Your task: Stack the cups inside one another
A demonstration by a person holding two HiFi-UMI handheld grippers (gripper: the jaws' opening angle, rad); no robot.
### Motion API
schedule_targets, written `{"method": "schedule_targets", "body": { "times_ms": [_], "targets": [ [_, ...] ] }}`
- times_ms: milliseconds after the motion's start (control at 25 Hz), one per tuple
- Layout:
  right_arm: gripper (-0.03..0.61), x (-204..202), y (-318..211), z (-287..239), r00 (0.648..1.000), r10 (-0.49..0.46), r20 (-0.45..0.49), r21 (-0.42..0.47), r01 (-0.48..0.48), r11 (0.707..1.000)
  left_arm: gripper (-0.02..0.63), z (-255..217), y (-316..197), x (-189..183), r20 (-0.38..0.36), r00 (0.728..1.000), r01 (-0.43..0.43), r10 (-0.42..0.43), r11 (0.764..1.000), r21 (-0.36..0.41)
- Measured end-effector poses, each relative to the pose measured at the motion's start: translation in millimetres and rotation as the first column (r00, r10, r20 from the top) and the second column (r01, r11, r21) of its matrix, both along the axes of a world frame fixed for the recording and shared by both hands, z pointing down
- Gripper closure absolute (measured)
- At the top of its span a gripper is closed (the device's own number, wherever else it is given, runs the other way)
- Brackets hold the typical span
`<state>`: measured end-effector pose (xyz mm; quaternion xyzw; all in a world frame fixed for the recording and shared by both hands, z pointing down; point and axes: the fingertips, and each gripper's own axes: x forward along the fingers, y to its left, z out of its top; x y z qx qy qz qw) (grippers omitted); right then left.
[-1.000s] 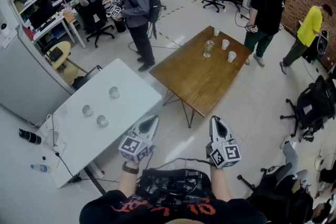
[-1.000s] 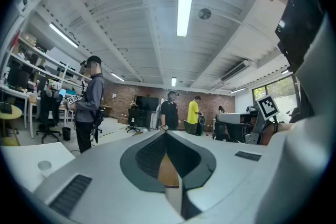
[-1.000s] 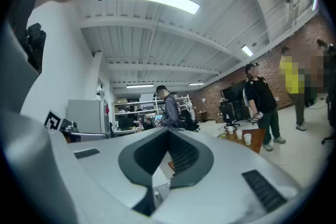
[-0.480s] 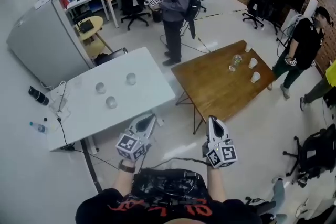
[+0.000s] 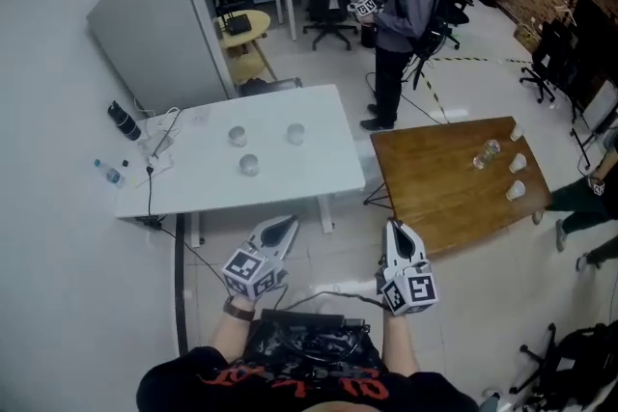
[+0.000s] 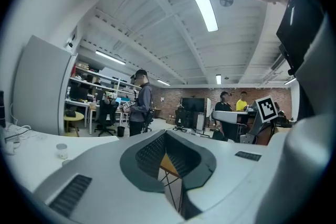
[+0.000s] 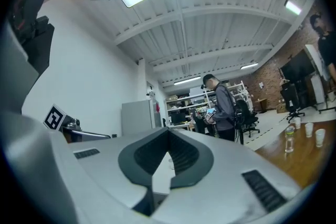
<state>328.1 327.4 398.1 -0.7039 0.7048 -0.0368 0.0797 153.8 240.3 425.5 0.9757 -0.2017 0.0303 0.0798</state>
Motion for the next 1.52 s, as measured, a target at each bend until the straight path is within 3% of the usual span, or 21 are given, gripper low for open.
{"method": "schedule_targets", "body": {
  "times_ms": [280,720,1040,1520],
  "targets": [
    [0.574,-60,-47,9,0.984,-0.175,-0.02,-0.034,0.174,0.984,0.614,10,-18,-50,0.018,0.993,0.116,-0.116,0.993,-0.031],
    [0.573,-159,-126,12,0.97,-0.23,-0.079,-0.085,0.223,0.971,0.614,9,-74,-153,0.011,0.981,0.194,-0.194,0.981,-0.008],
    [0.573,-221,-158,14,0.952,-0.292,-0.096,-0.1,0.282,0.954,0.614,9,-93,-199,0.018,0.986,0.163,-0.164,0.986,0.018],
    [0.572,-263,-205,32,0.923,-0.374,-0.088,-0.153,0.359,0.921,0.614,5,-128,-244,-0.124,0.951,0.279,-0.282,0.959,-0.046]
  ]
}}
